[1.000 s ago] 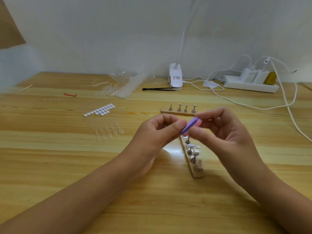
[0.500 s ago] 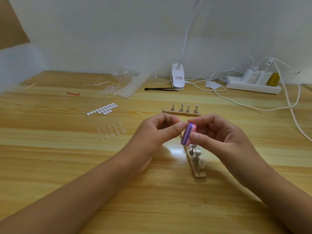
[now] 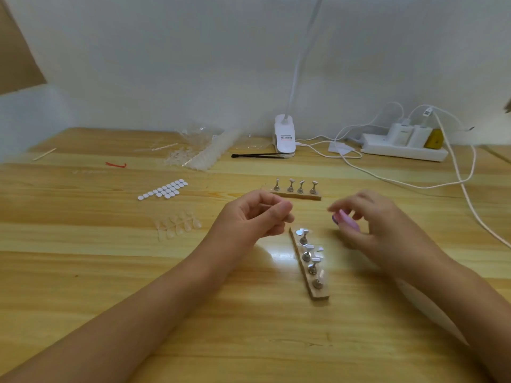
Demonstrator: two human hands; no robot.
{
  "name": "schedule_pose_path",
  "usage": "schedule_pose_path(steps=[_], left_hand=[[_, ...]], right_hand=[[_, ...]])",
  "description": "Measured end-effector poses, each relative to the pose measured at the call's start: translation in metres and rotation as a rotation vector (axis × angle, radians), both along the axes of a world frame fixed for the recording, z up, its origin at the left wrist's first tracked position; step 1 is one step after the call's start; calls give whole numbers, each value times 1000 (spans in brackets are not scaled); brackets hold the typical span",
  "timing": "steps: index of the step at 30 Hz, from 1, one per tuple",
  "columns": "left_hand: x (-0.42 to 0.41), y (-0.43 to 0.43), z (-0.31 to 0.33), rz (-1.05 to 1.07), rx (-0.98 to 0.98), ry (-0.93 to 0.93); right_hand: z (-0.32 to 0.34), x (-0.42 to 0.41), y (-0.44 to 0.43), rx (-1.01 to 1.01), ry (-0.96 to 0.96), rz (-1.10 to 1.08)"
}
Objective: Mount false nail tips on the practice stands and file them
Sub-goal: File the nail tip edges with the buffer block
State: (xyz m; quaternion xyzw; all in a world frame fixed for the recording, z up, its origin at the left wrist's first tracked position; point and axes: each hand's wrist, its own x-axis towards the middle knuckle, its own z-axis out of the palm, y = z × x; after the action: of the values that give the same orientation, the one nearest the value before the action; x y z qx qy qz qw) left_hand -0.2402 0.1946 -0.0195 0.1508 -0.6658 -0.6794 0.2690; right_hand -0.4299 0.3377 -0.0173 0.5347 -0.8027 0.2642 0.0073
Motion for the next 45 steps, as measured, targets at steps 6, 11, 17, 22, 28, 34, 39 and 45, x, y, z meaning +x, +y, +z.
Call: schedule_pose_path(steps=[6, 11, 17, 22, 28, 34, 39, 45], left_hand=[[-1, 0, -3, 22, 53, -6], [-1, 4, -5, -41, -9, -53], [-1, 5, -4, -147, -57, -93], [-2, 5, -5, -149, -33, -77], [-5, -6, -11, 92, 6, -97], [-7, -6, -12, 100, 17, -77], [-8, -7, -14, 105, 14, -80], [-6, -9, -14, 169, 4, -61]], right_hand=[[3, 18, 0, -196, -32, 69], [13, 51, -2, -290, -255, 248], [13, 54, -2, -310, -418, 255], [15, 52, -4, -343, -489, 242], [9, 36, -16, -351, -440, 73], [-5, 30, -27, -220, -313, 53], [-2, 33, -24, -151, -303, 54], [29, 28, 26, 550, 280, 32]])
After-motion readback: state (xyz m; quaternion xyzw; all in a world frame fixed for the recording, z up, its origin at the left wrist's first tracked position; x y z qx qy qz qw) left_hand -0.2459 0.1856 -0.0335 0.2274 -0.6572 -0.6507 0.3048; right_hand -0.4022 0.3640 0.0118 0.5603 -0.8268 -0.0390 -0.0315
